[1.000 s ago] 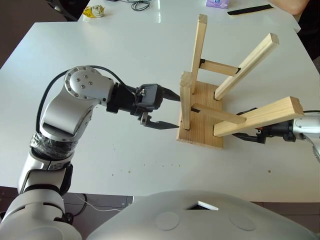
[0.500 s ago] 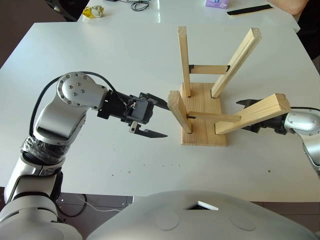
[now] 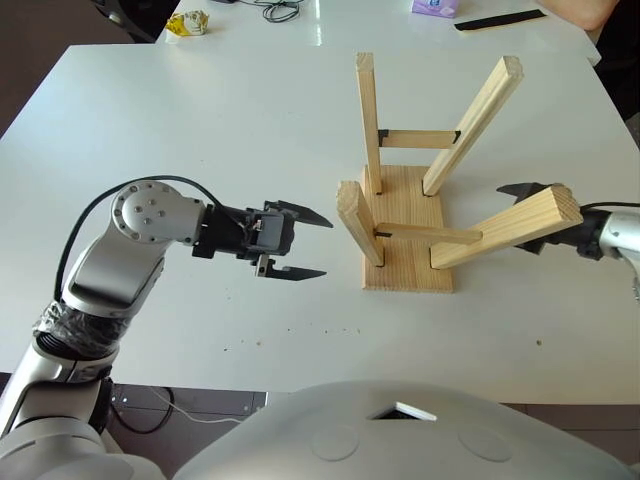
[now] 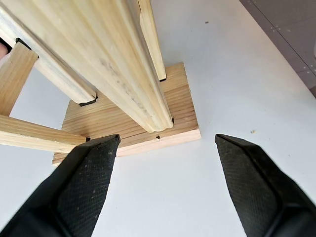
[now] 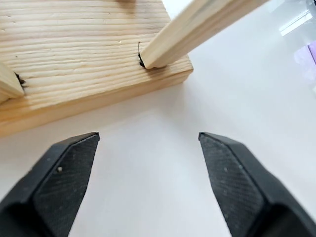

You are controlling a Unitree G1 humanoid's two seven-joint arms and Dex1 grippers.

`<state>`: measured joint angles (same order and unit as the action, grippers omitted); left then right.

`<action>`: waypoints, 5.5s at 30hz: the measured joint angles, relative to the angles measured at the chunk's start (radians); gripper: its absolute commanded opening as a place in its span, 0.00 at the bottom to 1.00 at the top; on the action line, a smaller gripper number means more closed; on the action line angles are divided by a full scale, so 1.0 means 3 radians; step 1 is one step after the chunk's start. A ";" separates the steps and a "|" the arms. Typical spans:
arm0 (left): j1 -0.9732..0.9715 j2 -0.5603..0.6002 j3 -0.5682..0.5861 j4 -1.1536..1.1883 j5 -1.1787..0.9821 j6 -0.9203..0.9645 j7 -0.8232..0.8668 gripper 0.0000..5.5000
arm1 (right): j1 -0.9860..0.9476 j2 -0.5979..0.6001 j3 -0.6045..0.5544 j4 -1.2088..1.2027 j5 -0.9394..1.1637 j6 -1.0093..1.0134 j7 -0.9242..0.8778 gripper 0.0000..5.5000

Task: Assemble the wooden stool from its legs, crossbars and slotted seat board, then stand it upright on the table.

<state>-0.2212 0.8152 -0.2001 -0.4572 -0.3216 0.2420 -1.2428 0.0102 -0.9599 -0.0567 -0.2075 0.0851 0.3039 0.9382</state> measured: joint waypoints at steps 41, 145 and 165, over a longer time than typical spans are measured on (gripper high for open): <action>-0.0099 -0.0628 -0.0298 -0.0193 -0.0080 0.0662 0.0775 0.39 | -0.3659 0.0646 0.1945 0.0391 0.0567 0.1895 0.1418 0.68; 0.0974 -0.1499 0.0708 -0.0588 0.0647 0.1298 0.3393 0.66 | 0.0071 0.1357 -0.1251 -0.0778 0.0228 0.1402 -0.2327 0.68; -0.0393 -0.1690 -0.0024 -0.0653 0.0836 0.2914 0.3480 0.66 | -0.0402 0.1620 0.0620 -0.1362 0.0075 0.2276 -0.2241 0.68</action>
<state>-0.3392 0.3082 -0.2072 -0.6532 -0.0709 1.1162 -0.1987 -0.1103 -0.4737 0.1293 -0.6162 0.1075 0.9868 0.2660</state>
